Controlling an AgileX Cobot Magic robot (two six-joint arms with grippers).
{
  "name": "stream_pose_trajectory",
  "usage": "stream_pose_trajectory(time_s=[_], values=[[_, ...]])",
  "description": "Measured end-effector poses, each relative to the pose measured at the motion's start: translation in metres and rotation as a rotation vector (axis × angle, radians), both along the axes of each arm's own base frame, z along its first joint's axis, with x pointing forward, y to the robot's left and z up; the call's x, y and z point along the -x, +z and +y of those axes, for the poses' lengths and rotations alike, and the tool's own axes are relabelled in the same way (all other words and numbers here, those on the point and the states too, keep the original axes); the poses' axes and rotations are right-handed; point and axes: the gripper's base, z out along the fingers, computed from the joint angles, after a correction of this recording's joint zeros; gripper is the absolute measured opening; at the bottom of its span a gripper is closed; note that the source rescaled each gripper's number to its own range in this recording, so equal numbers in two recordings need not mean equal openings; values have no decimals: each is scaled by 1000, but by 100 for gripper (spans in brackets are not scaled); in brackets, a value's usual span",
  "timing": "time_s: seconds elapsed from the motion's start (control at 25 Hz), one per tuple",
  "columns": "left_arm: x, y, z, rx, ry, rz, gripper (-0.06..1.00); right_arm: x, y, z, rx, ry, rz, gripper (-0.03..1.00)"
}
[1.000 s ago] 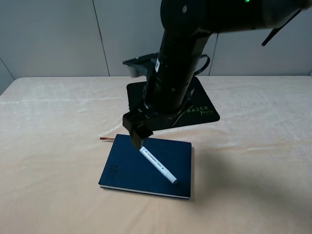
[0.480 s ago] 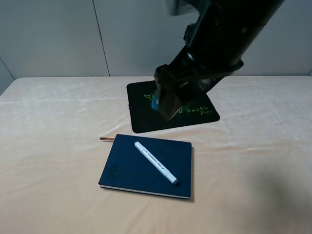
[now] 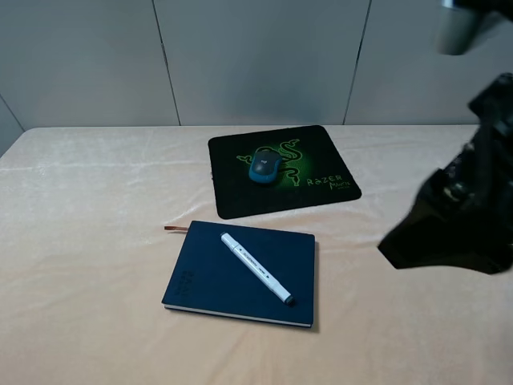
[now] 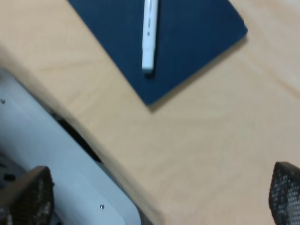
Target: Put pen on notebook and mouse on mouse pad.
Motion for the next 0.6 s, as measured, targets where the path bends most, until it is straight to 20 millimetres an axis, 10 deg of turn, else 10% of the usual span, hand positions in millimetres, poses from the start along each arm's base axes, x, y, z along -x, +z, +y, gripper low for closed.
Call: stream_pose_trajectory(time_s=[0.6], values=[[0, 0, 0, 0, 0, 0, 100, 81, -1, -89, -233, -6, -253, 100]])
